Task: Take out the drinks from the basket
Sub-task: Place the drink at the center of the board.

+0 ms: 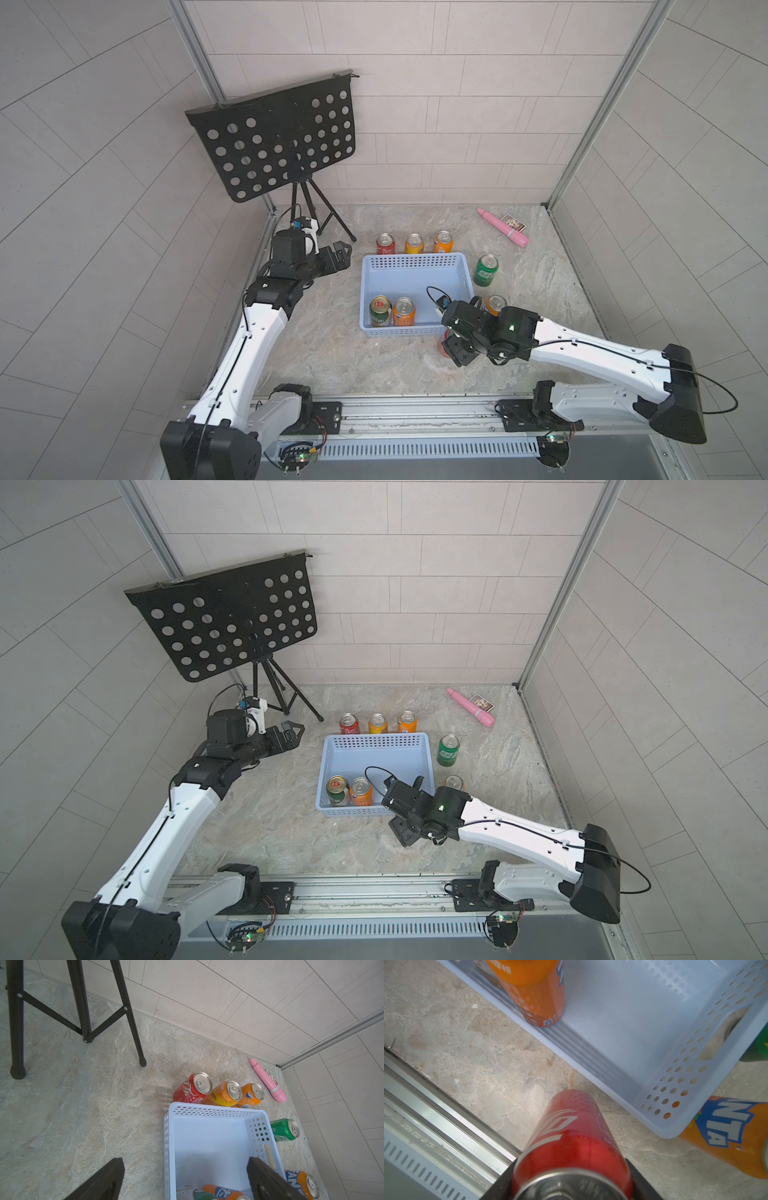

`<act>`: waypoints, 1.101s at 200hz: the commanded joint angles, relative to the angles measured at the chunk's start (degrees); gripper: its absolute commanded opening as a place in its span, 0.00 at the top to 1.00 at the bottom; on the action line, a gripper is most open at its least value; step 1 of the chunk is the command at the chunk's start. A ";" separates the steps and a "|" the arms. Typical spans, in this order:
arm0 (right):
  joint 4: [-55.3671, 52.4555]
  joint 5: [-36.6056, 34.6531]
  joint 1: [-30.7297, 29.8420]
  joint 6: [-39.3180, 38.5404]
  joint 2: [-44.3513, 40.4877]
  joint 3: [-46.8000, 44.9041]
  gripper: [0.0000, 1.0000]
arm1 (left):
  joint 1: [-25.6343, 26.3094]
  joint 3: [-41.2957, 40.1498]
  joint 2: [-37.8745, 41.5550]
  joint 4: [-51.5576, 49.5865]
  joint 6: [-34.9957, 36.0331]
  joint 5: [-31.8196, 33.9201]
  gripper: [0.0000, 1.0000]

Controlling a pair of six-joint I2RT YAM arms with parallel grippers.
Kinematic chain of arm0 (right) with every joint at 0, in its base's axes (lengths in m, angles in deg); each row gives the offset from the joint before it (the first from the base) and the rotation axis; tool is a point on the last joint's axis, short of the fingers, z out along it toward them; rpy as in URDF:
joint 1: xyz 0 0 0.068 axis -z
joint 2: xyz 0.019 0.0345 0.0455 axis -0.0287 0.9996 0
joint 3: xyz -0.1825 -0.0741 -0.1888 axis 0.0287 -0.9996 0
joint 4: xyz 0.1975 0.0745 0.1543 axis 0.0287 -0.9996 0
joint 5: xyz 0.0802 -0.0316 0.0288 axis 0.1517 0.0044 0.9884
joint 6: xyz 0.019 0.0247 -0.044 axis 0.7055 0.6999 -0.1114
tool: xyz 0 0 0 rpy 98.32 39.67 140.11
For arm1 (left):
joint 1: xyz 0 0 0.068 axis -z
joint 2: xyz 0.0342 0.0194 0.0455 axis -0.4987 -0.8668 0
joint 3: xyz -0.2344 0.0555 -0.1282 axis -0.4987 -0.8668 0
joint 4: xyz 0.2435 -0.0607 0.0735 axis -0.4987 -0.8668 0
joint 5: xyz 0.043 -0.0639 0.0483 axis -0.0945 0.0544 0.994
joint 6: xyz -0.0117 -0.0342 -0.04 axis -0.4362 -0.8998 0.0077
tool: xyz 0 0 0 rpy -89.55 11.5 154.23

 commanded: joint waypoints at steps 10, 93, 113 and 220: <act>4.02 -1.53 -1.38 1.08 -0.77 -1.56 0.93 | 0.18 -0.63 1.15 1.31 1.18 1.11 0.00; 9.32 -2.82 -2.64 1.61 -0.01 -7.69 0.92 | 0.20 -0.77 1.07 1.03 1.29 1.07 0.00; 9.84 -2.22 -2.63 1.40 0.65 -7.92 0.90 | 0.13 -0.83 0.97 1.04 1.29 1.16 0.00; 6.51 -2.58 -2.71 1.48 -1.19 -6.12 0.25 | 0.11 -0.73 1.44 0.68 1.16 1.25 0.00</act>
